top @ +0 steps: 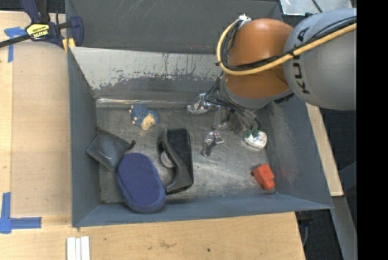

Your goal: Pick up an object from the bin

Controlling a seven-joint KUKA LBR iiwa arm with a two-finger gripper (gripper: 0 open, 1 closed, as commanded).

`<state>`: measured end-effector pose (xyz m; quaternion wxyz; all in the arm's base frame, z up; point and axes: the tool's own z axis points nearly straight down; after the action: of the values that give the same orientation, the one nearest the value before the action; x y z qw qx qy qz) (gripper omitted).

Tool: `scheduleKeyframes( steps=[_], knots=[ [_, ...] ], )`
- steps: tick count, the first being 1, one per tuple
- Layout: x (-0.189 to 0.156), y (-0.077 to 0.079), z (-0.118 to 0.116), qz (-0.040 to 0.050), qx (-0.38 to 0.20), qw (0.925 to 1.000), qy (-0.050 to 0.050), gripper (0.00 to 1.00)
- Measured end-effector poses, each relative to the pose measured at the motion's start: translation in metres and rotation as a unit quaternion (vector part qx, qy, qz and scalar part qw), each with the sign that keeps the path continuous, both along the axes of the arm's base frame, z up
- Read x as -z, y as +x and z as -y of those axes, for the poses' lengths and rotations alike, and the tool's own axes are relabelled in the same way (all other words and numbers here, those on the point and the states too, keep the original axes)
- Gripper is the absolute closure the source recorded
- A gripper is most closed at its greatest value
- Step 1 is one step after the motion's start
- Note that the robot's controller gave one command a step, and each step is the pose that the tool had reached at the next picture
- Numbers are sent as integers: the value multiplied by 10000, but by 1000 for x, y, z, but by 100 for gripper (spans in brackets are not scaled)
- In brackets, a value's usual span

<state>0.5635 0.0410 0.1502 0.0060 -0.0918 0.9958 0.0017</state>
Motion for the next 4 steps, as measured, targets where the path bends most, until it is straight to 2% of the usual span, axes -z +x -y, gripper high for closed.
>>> scheduleKeyframes(
  steps=[1,2,3,4],
  knots=[
    [21,14,-40,-31,15,10000,-17,0],
    [33,19,-39,2,-236,9997,-14,0],
    [17,22,-54,-14,-2782,9605,-36,0],
    [51,39,-58,-10,-4152,9097,-54,0]
  ],
)
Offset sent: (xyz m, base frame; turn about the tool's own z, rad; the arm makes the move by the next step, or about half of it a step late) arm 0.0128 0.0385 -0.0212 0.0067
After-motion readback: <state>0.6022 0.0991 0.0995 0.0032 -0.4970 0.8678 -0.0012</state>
